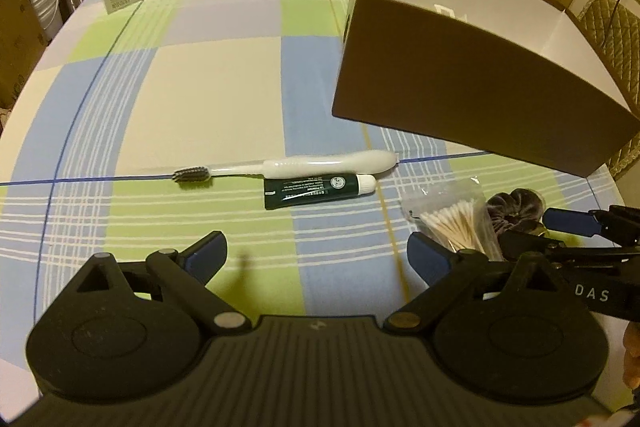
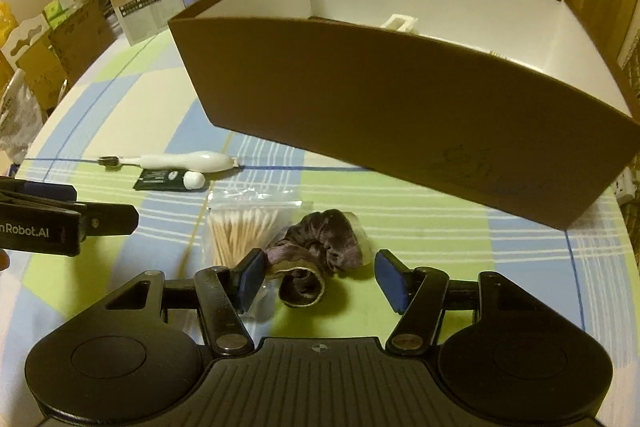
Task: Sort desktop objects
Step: 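Grasp the green toothpaste tube with left tool while right tool grasps dark hair tie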
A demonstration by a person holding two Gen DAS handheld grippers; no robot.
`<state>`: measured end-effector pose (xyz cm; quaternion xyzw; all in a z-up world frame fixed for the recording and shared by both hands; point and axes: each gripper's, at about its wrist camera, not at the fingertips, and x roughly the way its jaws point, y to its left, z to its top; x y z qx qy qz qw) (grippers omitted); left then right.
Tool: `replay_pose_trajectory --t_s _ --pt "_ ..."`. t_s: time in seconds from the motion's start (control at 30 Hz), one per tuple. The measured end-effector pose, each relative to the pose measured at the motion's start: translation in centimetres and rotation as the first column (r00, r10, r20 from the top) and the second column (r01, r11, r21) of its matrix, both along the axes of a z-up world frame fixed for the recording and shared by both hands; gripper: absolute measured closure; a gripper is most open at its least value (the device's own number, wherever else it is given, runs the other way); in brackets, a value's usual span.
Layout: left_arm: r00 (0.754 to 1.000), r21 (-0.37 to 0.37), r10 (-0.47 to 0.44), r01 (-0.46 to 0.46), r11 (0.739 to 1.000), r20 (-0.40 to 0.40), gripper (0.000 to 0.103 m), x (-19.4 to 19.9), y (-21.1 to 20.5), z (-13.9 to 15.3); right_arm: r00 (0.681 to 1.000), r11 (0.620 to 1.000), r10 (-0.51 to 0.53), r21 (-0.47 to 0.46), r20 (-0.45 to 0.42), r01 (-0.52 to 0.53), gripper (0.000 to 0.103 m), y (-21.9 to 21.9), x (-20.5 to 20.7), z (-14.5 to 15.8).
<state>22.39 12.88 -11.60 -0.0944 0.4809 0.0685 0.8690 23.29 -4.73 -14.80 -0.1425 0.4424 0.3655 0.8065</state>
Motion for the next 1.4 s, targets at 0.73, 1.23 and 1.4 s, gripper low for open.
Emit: replay_pose_trajectory --t_s 0.73,1.23,1.4 --pt "0.993 -0.053 0.115 -0.113 0.992 0.029 0.012 3.9 0.7 -3.1 0.988 0.987 -0.157 0.024 -0.004 0.157 0.074 -3.6 5.6 -0.3" --pt "0.998 0.109 0.028 -0.034 0.993 0.06 0.021 4.5 -0.6 -4.1 0.989 0.988 -0.15 0.026 -0.003 0.15 0.074 -3.1 5.6 -0.6" --pt "0.999 0.104 -0.011 0.006 0.995 0.049 0.022 3.1 -0.2 -3.9 0.989 0.989 -0.147 0.026 -0.004 0.147 0.074 -3.1 5.4 -0.6"
